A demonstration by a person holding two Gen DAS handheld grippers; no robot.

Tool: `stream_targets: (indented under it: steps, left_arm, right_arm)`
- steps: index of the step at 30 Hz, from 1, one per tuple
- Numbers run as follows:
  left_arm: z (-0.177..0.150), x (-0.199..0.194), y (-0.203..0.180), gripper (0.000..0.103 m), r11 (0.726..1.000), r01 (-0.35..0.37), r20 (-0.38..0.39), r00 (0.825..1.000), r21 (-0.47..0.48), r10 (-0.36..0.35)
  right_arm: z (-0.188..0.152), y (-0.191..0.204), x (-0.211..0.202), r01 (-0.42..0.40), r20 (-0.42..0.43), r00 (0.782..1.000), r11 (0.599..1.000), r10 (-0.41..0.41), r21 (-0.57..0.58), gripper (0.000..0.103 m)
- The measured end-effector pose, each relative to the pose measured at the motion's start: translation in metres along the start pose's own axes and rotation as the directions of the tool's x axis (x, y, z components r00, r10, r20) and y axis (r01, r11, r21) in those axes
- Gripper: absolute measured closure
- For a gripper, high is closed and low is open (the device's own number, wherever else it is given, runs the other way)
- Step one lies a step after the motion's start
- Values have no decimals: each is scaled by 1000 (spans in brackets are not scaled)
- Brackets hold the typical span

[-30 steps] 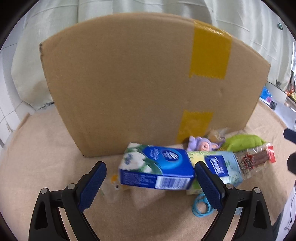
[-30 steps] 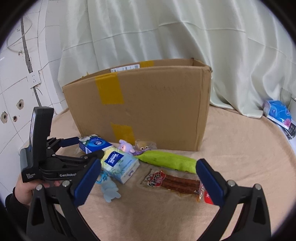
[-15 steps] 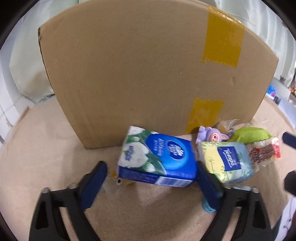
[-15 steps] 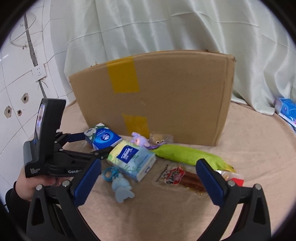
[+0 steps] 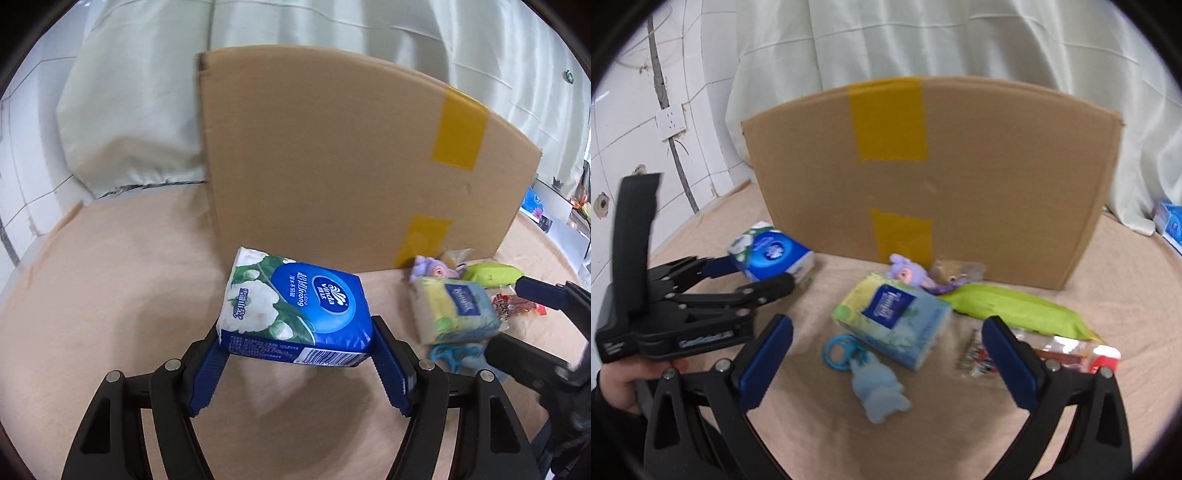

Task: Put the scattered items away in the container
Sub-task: 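Grasp the blue tissue pack with the left gripper while the right grasps the Tempo tissue pack, then lift both tissue packs over the cardboard box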

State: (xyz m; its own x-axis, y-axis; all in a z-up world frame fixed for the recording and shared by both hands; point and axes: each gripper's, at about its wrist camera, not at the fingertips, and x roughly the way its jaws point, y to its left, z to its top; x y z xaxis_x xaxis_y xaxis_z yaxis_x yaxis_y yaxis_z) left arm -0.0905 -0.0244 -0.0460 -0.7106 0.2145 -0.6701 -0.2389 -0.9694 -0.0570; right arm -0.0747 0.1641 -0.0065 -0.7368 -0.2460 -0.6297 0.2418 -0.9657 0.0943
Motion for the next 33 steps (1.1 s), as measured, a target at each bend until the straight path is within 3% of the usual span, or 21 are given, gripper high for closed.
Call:
stream_targets:
  steps: [4,10,16,17,19,25,33]
  left_arm:
    - [-1,-7,6,30,1000,-1,7,1000,-8,1]
    - [-12,-10,18,30,1000,17,22,1000,-7,-17]
    - [-11,-12,22,29,1000,26,25,999,-15,-25]
    - [-11,-12,22,30,1000,26,27,999,-16,-25]
    - [-11,-13,25,30,999,26,29,999,-20,-26]
    - [-12,-17,21,30,999,28,41,999,-22,-27]
    - [-3,-35,2,30,999,35,80,996,-3,-35]
  right_arm:
    - [2,9,20,72,-35,997,997,-72,-3,0]
    - [5,9,42,117,-100,988,993,-115,13,0]
    - [7,10,62,128,-159,980,992,-123,20,1]
    - [9,9,62,121,-161,980,992,-115,27,7]
    - [10,5,61,108,-141,985,993,-102,36,16]
    - [9,1,49,83,-106,991,996,-78,37,17]
    - [25,1,-8,91,25,996,996,-91,1,17]
